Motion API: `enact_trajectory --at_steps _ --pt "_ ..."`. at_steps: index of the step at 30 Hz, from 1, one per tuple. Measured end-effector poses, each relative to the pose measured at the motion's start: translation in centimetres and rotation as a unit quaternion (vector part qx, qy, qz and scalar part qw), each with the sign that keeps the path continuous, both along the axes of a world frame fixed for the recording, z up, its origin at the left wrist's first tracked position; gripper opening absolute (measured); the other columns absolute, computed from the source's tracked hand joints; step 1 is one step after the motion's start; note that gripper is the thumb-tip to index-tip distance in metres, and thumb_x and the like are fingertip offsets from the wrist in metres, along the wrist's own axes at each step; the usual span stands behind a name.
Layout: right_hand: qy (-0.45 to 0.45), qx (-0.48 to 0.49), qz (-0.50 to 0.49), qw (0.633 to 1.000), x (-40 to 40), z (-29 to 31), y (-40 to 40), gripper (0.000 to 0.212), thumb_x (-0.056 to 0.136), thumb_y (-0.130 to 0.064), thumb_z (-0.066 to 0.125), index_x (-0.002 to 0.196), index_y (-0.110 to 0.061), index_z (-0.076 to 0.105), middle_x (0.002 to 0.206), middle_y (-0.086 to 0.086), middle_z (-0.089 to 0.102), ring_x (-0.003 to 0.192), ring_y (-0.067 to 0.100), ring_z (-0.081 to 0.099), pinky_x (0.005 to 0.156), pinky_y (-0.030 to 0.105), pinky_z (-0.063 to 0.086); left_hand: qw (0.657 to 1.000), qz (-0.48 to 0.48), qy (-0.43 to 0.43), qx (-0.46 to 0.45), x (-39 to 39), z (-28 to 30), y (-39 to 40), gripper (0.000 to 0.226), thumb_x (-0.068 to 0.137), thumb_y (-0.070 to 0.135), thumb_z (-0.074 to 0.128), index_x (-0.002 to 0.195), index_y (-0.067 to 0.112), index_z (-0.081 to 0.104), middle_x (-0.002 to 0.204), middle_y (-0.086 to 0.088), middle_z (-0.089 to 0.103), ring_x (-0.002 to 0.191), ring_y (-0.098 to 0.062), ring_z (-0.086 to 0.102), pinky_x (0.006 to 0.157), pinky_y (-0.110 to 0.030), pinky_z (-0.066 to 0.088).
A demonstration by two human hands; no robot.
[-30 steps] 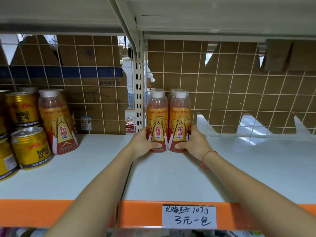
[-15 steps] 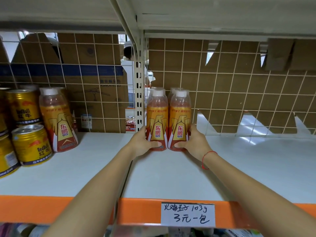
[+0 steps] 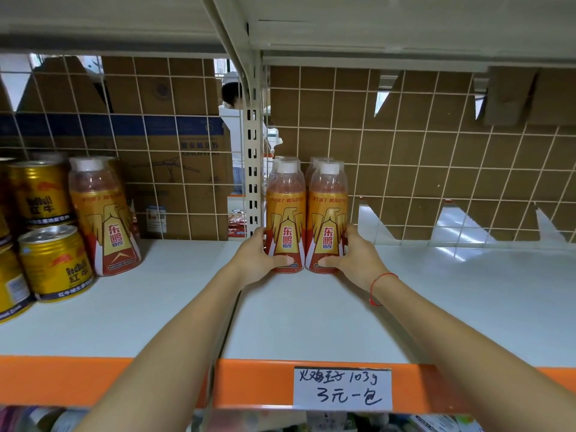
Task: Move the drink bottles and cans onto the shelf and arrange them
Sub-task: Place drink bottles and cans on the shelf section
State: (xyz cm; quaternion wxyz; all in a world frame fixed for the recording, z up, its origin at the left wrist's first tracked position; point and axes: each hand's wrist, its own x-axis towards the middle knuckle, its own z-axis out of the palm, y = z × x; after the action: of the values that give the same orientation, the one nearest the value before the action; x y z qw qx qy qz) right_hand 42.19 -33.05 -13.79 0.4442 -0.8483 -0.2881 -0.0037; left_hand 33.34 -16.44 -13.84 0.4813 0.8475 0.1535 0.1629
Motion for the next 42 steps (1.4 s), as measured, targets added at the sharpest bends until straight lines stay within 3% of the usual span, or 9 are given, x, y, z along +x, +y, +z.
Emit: enact_trajectory --at_steps 7,12,16,18,21,24,28,36,42 --pt "0.011 0.01 -0.003 1.0 -0.7 0.2 0.0 0.07 0.077 -0.019 0.076 0.133 -0.015 0.034 0.129 0.005 0.055 0.116 0.026 0.055 0.1 0.04 0.045 1.0 -0.019 -0.014 0.009 -1.4 0.2 -1.1 0.077 0.084 0.022 0.071 0.145 0.022 0.024 0.139 0.001 0.048 0.125 -0.015 0.047 0.103 -0.033 0.039" --pt "-0.012 0.051 0.001 0.999 -2.2 0.5 -1.0 0.078 0.078 -0.015 0.074 0.137 -0.02 0.025 0.127 0.001 0.056 0.114 0.024 0.057 0.097 0.039 0.046 0.999 -0.012 -0.048 0.013 -4.2 1.4 -2.8 0.083 0.087 0.019 0.068 0.15 0.02 0.013 0.149 0.001 0.036 0.135 -0.014 0.035 0.105 -0.027 0.03" --pt "-0.025 0.084 0.019 0.996 -4.8 2.2 -2.5 0.085 0.082 -0.01 0.07 0.146 -0.019 0.015 0.117 -0.008 0.053 0.109 0.009 0.053 0.093 0.024 0.039 0.998 -0.025 -0.051 -0.007 -6.2 2.6 -3.5 0.087 0.088 0.018 0.066 0.151 0.021 0.006 0.153 0.0 0.028 0.13 -0.006 0.031 0.105 -0.025 0.026" --pt "-0.027 0.076 0.029 0.996 -6.3 3.4 -3.3 0.082 0.082 -0.01 0.07 0.145 -0.018 0.018 0.109 -0.012 0.046 0.103 0.002 0.046 0.087 0.017 0.034 0.999 -0.023 -0.046 -0.02 -7.1 3.4 -3.7 0.096 0.086 0.021 0.069 0.152 0.021 0.0 0.153 0.003 0.028 0.138 -0.012 0.027 0.109 -0.029 0.024" --pt "-0.026 0.074 0.037 0.996 -8.1 4.5 -4.3 0.081 0.079 -0.011 0.074 0.142 -0.018 0.024 0.108 -0.013 0.043 0.108 0.002 0.044 0.088 0.017 0.032 0.998 -0.021 -0.052 -0.027 -8.9 4.7 -4.5 0.094 0.085 0.021 0.07 0.151 0.02 0.004 0.142 0.009 0.035 0.135 -0.009 0.03 0.106 -0.026 0.025" --pt "-0.018 0.066 0.037 0.997 -10.0 5.3 -5.0 0.076 0.078 -0.013 0.075 0.138 -0.017 0.029 0.109 -0.012 0.043 0.102 0.001 0.038 0.088 0.018 0.03 0.998 -0.008 -0.051 -0.029 -10.9 5.9 -5.5 0.096 0.085 0.02 0.07 0.152 0.021 0.002 0.149 0.006 0.03 0.139 -0.011 0.026 0.108 -0.026 0.023" --pt "-0.019 0.063 0.044 0.997 -12.0 6.1 -5.4 0.067 0.075 -0.011 0.076 0.125 -0.033 0.037 0.103 -0.024 0.049 0.099 -0.001 0.047 0.085 0.011 0.035 0.999 0.007 -0.041 0.016 -13.6 7.4 -6.5 0.088 0.087 0.017 0.068 0.151 0.017 0.008 0.15 0.004 0.029 0.14 -0.013 0.024 0.106 -0.021 0.022" --pt "-0.021 0.018 0.077 0.997 -15.3 9.5 -3.8 0.069 0.076 -0.019 0.076 0.133 -0.021 0.038 0.121 -0.005 0.051 0.111 0.012 0.051 0.096 0.031 0.041 0.992 0.053 0.042 0.105 -18.6 10.1 -5.3 0.097 0.084 0.03 0.07 0.152 0.013 0.003 0.16 -0.004 0.003 0.147 -0.02 0.005 0.12 -0.037 0.012" --pt "-0.038 -0.013 0.113 0.993 -17.0 11.6 -1.4 0.081 0.076 -0.023 0.076 0.143 -0.018 0.03 0.138 0.005 0.048 0.124 0.025 0.048 0.105 0.039 0.04 0.976 0.078 0.051 0.197 -22.7 14.6 -2.3 0.092 0.085 0.031 0.069 0.152 0.013 0.009 0.16 -0.005 0.009 0.147 -0.02 0.009 0.119 -0.035 0.015"
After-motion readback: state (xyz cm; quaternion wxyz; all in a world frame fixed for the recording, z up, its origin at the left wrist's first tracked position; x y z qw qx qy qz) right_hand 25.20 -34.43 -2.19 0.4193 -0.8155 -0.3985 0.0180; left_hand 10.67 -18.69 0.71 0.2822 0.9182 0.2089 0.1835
